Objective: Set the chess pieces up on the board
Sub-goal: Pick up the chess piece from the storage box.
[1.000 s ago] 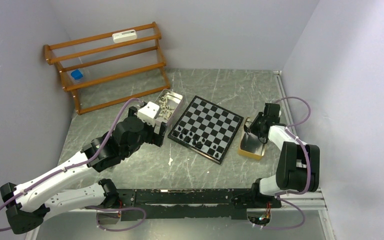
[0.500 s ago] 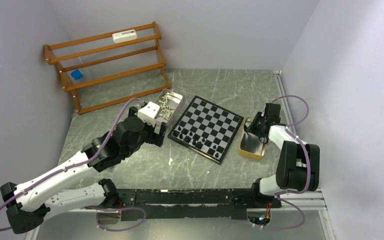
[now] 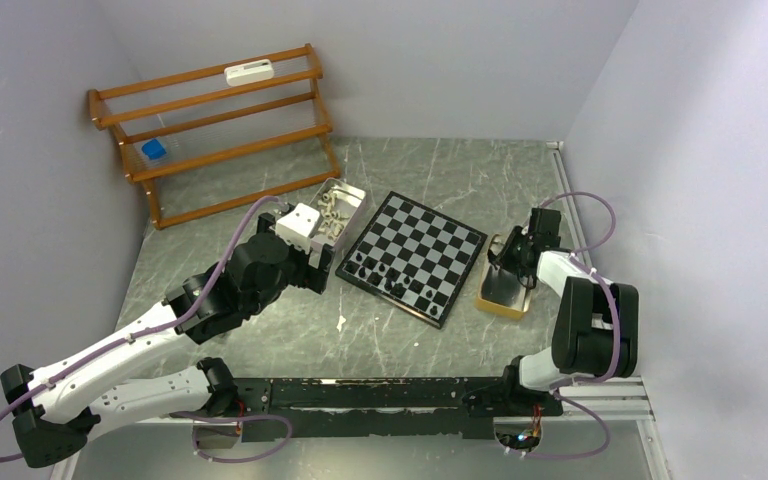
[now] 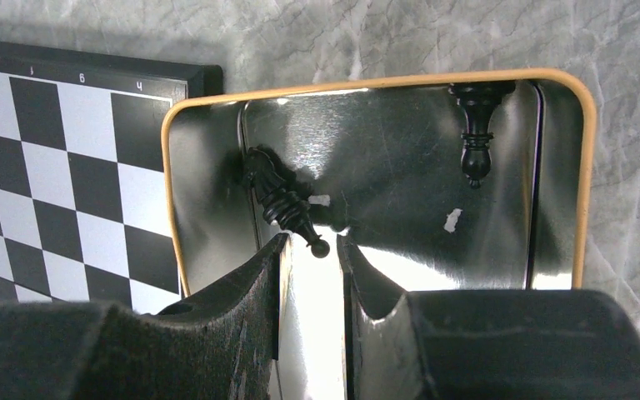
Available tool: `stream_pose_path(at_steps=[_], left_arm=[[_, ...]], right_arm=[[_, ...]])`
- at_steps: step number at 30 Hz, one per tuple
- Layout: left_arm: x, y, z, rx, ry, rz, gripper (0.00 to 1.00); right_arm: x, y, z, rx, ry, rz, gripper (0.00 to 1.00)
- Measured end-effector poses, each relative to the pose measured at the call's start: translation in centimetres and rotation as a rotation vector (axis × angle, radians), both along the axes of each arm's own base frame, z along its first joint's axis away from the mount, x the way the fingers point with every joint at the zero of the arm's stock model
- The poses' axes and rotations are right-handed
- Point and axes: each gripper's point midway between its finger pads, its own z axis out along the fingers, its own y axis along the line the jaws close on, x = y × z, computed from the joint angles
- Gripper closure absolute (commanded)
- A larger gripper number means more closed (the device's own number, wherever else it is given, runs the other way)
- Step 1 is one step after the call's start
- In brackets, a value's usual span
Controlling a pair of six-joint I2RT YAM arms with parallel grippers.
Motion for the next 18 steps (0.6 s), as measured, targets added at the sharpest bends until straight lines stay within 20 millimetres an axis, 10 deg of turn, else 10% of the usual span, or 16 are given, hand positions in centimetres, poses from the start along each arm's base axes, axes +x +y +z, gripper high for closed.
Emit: stream_pose_path(at_steps=[18], left_arm=[[0.05, -0.06, -0.17, 0.006, 0.003, 0.000, 0.00]], right_arm=[[0.28, 0.23, -0.62, 0.007, -0.025, 0.040, 1.00]])
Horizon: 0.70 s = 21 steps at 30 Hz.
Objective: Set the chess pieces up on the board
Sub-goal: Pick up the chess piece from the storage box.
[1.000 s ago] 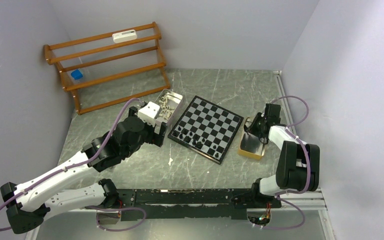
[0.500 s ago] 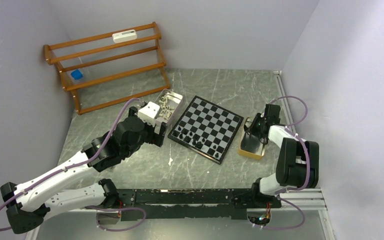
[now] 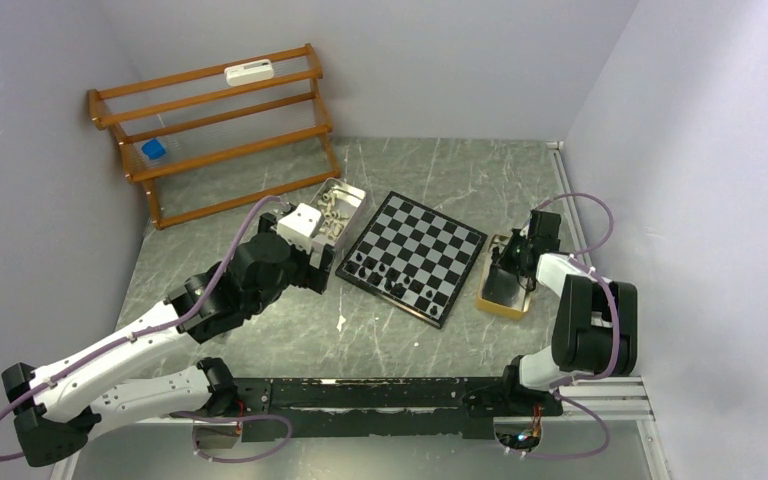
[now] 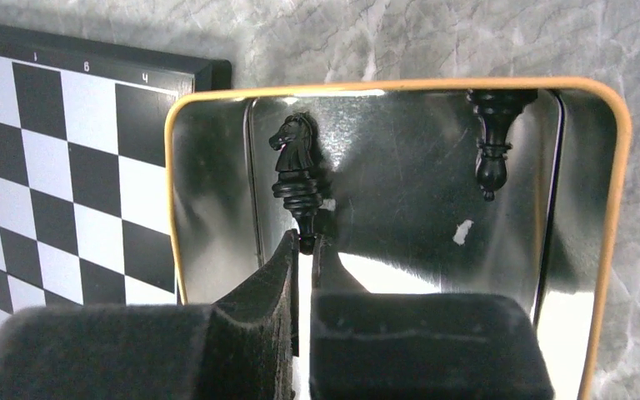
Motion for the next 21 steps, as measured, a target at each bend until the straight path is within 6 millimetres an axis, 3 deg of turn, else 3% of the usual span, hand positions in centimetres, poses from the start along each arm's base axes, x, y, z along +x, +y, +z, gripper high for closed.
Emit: stream_pose_path(at_steps=[10, 13, 17, 21], left_arm=[[0.1, -0.2, -0.4, 0.011, 0.010, -0.003, 0.00], [0.0, -0.6, -0.9, 0.006, 0.028, -0.009, 0.00], [-0.8, -2.4, -1.9, -0.051, 0.110, -0.056, 0.00], [-1.5, -5.3, -1.5, -0.141, 0.211, -0.110, 0.03]], right_arm=[[-1.7, -0.1, 2.3, -0.022, -0.010, -0.005, 1.00], [-2.3, -0.1, 3.8, -0.025, -0.003, -0.010, 1.00], [-2.0, 0.2, 8.9, -0.030, -0.102, 0.000, 1.00], [-2.3, 2.3, 13.8, 0.010, -0.257, 0.079, 1.00]])
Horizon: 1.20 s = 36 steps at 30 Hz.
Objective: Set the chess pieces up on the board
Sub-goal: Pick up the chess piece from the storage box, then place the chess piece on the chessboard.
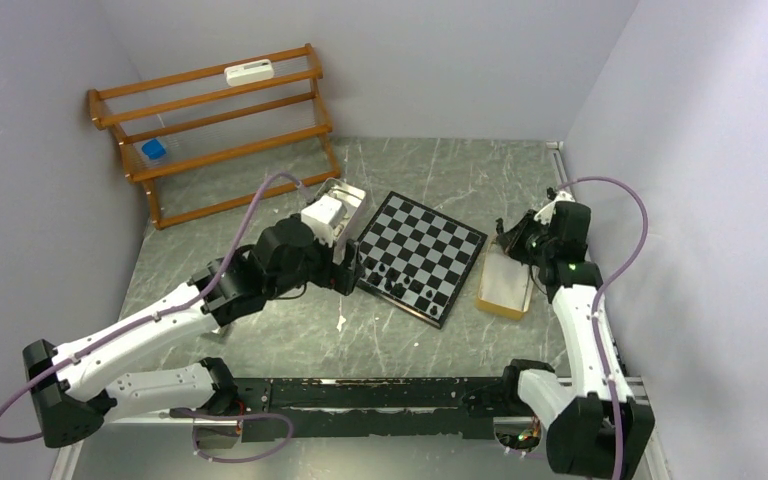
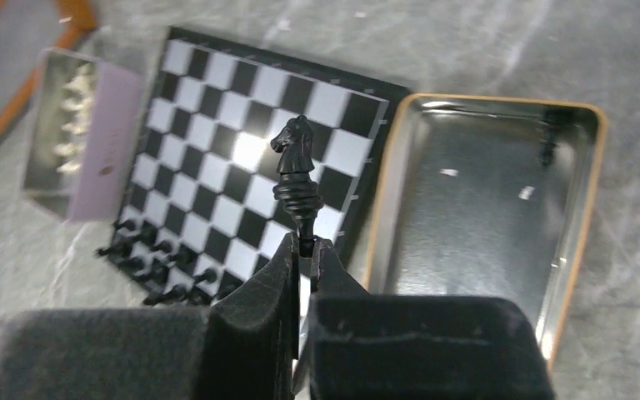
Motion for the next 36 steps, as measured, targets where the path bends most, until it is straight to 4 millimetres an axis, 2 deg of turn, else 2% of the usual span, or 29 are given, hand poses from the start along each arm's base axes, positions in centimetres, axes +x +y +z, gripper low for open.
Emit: stream_pose_path(at_steps=[3, 7, 11, 15, 18, 22, 27, 32, 36], left_arm=[[-0.2, -2.0, 1.5, -0.081, 0.047, -0.029, 0.14], [0.1, -4.2, 3.4, -0.192, 0.111, -0.072, 0.15], [2.0, -5.5, 3.8, -0.269, 0.200, -0.089, 0.21], [4.4, -6.3, 3.7, -0.329, 0.288, -0.105, 0.23], [5.6, -7.2, 3.9, -0.372, 0.334, -0.138, 0.27], [5.7, -9.1, 4.1, -0.412, 0.388, -0.219, 0.33], [4.9, -10.9, 2.1, -0.428, 0.503, -0.299, 0.39], [4.2, -11.8, 0.2, -0.447, 0.600, -0.337, 0.37], [3.7, -12.2, -0.1, -0.469, 0.639, -0.366, 0.40]], right_arm=[[-0.7, 2.3, 2.3, 0.045, -0.078, 0.100, 1.00], [-2.1, 6.7, 3.8, 0.095, -0.151, 0.270, 1.00], [-4.8, 12.2, 4.7, 0.145, -0.220, 0.481, 1.00], [-6.4, 15.2, 5.0, 0.182, -0.252, 0.599, 1.00], [-7.4, 16.5, 4.7, 0.199, -0.259, 0.656, 1.00], [-8.1, 17.5, 4.5, 0.215, -0.267, 0.703, 1.00], [-8.6, 18.3, 5.2, 0.229, -0.293, 0.744, 1.00], [-8.9, 18.8, 5.3, 0.236, -0.298, 0.777, 1.00], [-9.1, 19.2, 4.9, 0.237, -0.283, 0.798, 1.00]])
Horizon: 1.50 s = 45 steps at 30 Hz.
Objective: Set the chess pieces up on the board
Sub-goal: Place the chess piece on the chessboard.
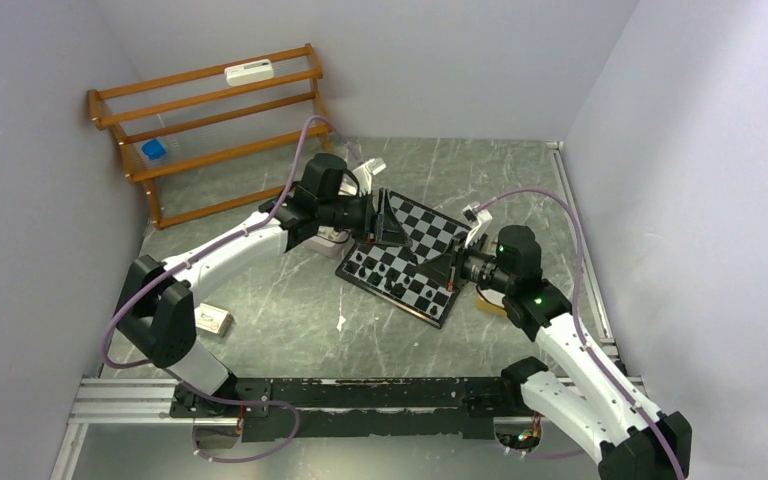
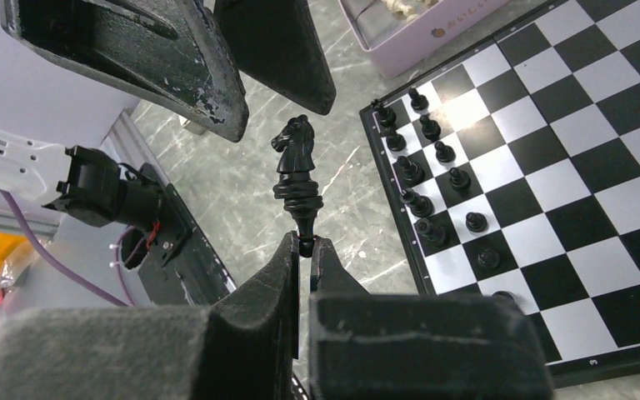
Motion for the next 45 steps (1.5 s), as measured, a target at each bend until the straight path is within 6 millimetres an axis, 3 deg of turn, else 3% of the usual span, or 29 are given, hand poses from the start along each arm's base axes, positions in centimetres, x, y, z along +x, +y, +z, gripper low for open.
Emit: stream_pose_path(at_steps=[12, 20, 28, 36, 45], left_arm=[[-0.5, -0.6, 0.0, -0.032, 0.022, -0.044, 0.64], [-0.8, -0.8, -0.3, -0.029, 0.030, -0.063, 0.95], [-0.5, -0.8, -0.2, -0.009, -0.026, -0.078, 0.95], [0.7, -1.0, 0.1, 0.102, -0.239, 0.007, 0.95], [-4.1, -4.3, 0.9, 0.248, -0.578, 0.060, 0.95]], right_arm=[[-0.4, 0.6, -0.2, -0.004, 0.008, 0.026, 1.00], [-0.4, 0.7, -0.3, -0.005, 0.007, 0.028, 1.00], [0.0, 0.1, -1.0, -0.030, 0.033, -0.027, 1.00], [1.1, -3.9, -4.0, -0.177, 0.181, -0.299, 1.00], [4.0, -9.3, -1.5, -0.267, 0.223, -0.660, 1.00]])
